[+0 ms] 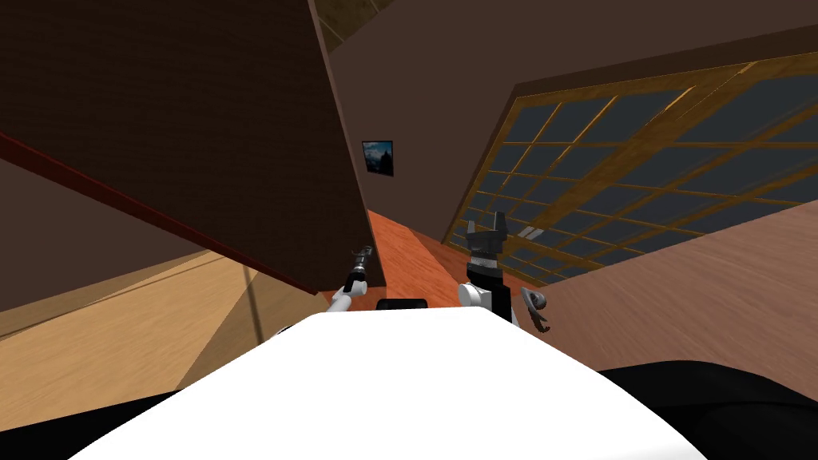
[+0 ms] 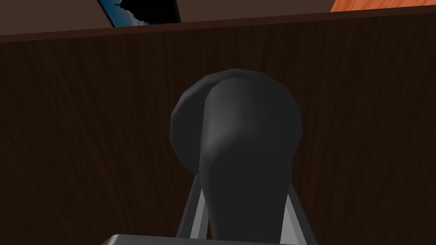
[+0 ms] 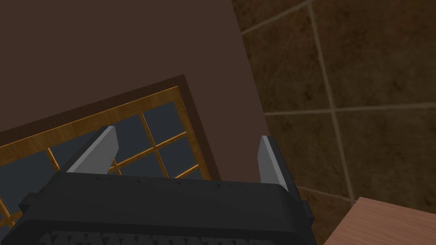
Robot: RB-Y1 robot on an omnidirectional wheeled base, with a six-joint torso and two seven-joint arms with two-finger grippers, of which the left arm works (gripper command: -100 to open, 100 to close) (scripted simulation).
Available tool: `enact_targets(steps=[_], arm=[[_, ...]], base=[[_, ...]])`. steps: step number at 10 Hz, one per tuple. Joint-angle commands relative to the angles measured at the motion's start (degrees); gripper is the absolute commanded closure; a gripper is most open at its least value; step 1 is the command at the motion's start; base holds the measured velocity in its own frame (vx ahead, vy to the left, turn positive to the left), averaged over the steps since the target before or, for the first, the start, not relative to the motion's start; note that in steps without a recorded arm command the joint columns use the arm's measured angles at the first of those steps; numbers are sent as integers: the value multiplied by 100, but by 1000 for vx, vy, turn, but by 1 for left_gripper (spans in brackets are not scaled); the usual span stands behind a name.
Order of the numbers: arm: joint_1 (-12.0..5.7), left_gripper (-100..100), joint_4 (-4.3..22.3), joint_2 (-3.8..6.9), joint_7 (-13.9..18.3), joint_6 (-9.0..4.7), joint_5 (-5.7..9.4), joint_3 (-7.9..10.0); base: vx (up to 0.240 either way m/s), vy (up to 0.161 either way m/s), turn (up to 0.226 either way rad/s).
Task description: Push the door open
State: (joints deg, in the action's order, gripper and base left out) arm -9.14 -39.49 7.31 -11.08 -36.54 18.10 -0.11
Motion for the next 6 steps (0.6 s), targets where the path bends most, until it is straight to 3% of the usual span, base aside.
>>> enact_targets(steps=[1, 2, 5, 6], arm=[[-89, 100, 127, -125, -73, 54, 41, -180], [-95, 100, 123, -122, -114, 80, 92, -210], [-95, 100, 153, -122, -114, 80, 92, -210], [-106, 100, 115, -116, -197, 132, 193, -270]], base=[[-57, 28, -165], [-55, 10, -139], [-12, -8, -4], [-23, 9, -138]])
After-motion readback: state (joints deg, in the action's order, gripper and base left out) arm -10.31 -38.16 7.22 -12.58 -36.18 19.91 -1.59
